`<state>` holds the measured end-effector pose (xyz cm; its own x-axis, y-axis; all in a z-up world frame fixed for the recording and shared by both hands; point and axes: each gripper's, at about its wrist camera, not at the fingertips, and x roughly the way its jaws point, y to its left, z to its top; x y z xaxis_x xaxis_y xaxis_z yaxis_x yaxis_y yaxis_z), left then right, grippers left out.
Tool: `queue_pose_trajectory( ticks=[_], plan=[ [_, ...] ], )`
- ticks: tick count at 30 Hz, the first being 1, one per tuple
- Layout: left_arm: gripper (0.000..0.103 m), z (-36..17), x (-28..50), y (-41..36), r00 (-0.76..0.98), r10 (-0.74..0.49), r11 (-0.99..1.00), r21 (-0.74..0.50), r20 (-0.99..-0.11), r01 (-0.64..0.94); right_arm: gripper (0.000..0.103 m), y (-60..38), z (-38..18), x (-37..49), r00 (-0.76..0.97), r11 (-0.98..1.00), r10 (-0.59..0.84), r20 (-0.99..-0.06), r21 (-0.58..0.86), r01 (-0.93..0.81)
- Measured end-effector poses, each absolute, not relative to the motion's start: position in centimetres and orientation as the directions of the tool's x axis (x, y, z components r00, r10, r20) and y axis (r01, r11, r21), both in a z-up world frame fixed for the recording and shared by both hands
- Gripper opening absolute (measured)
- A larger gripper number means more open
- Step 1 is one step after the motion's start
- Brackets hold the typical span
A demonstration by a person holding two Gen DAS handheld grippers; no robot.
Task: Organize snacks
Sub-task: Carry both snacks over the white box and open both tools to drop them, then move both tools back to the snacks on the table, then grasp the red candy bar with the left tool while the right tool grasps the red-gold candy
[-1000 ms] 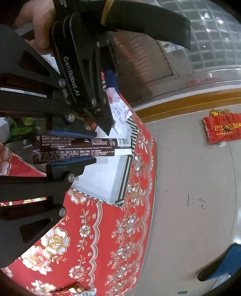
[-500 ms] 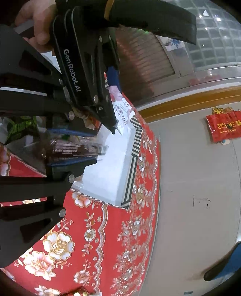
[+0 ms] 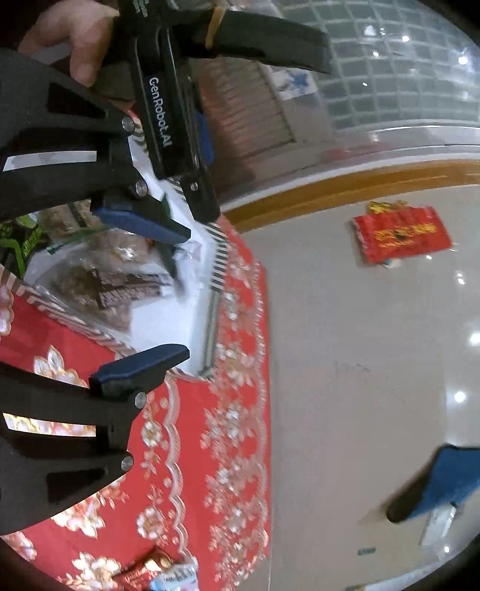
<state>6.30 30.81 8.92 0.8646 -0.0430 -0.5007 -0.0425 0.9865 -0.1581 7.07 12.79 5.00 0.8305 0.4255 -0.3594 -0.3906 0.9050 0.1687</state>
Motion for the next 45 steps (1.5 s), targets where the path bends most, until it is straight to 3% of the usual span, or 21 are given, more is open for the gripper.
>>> queue_pose_trajectory(
  ticks=[8, 11, 16, 20, 25, 30, 35, 43, 45],
  plan=[
    [0.092, 8.9, 5.8, 28.8, 0.886, -0.109, 0.985, -0.167, -0.45, 0.036, 0.057, 6.5, 6.3, 7.2, 0.87, 0.932, 0.356, -0.342, 0.193, -0.306],
    [0.092, 9.3, 5.3, 26.9, 0.879, -0.173, 0.976, -0.195, -0.445, 0.093, 0.057, 1.5, 6.5, 6.7, 0.903, 0.961, 0.269, -0.335, 0.151, -0.231],
    [0.097, 10.0, 3.5, 19.0, 0.868, -0.293, 0.956, -0.135, -0.402, 0.261, 0.057, -9.5, 4.9, 6.1, 0.925, 0.993, 0.083, -0.372, 0.114, -0.043],
    [0.098, 8.5, 4.4, 11.2, 0.808, -0.354, 0.93, -0.086, -0.471, 0.358, 0.057, -17.3, 3.0, 6.3, 0.893, 0.985, -0.008, -0.45, 0.148, 0.084],
    [0.098, 5.9, 8.6, 4.2, 0.687, -0.346, 0.918, -0.077, -0.639, 0.39, 0.058, -21.8, 2.1, 7.6, 0.87, 0.948, 0.056, -0.49, 0.298, 0.107],
    [0.098, 3.7, 12.5, -0.2, 0.622, -0.314, 0.924, -0.081, -0.718, 0.373, 0.058, -20.2, 1.9, 9.7, 0.842, 0.955, 0.13, -0.523, 0.294, 0.034],
    [0.098, 1.6, 15.4, -2.3, 0.58, -0.29, 0.935, -0.096, -0.761, 0.34, 0.057, -19.5, 1.0, 11.5, 0.803, 0.953, 0.139, -0.579, 0.299, 0.05],
    [0.098, -0.6, 18.1, -5.0, 0.574, -0.202, 0.95, -0.016, -0.794, 0.313, 0.057, -20.6, -0.3, 13.4, 0.747, 0.938, 0.165, -0.644, 0.337, 0.083],
    [0.093, -0.6, 18.0, -5.6, 0.582, -0.191, 0.947, 0.009, -0.79, 0.322, 0.054, -20.6, -0.5, 13.7, 0.732, 0.94, 0.182, -0.656, 0.336, 0.068]
  ],
)
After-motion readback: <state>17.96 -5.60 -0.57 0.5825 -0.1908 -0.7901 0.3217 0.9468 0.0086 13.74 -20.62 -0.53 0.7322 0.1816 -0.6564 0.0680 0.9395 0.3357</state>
